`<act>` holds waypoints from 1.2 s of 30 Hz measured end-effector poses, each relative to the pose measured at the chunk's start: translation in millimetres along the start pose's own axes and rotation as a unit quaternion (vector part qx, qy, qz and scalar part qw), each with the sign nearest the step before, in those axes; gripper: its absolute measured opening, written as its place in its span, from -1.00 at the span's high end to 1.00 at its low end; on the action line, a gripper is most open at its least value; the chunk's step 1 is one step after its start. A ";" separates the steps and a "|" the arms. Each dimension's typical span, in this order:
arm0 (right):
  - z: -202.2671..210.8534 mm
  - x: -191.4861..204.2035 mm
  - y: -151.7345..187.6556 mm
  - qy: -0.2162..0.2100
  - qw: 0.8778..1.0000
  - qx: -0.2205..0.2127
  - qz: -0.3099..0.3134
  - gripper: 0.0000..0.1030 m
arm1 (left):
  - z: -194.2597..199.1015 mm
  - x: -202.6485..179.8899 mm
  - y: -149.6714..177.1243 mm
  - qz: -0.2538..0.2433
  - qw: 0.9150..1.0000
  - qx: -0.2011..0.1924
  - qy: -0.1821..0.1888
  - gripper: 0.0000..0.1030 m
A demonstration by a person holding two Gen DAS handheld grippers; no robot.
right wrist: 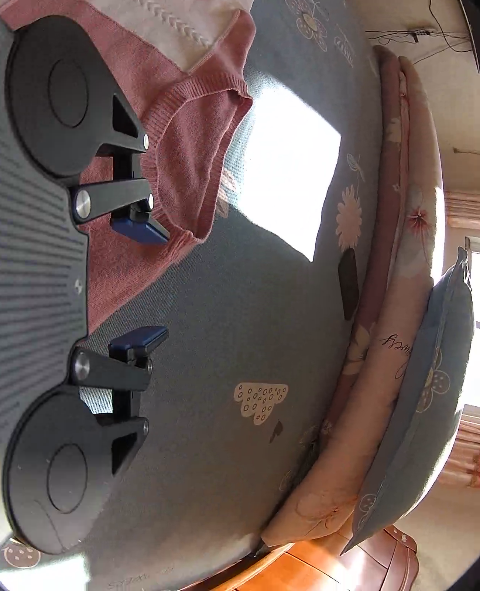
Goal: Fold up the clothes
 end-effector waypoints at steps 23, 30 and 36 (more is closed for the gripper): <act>-24.8 -3.1 29.0 0.036 0.999 0.012 -0.033 0.46 | -0.8 -1.6 0.2 -0.008 1.000 -0.006 -0.002 -0.88; 35.9 15.7 22.4 -0.009 0.997 0.001 -0.081 0.01 | -1.0 -2.2 0.1 -0.008 1.000 -0.007 -0.006 -0.88; 57.0 53.0 47.5 -0.118 0.984 0.018 -0.132 -0.14 | -2.0 -3.5 0.3 -0.011 1.000 -0.009 -0.011 -0.88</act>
Point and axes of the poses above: each gripper's, at about its wrist camera, not at the fingertips, and z roughly against the way its jaws point, x to its left, y to its underside, the point moved 5 cm from there along -z, roughly the way its jaws point, and after that the axes turned 13 degrees about z, right-handed, at the moved point
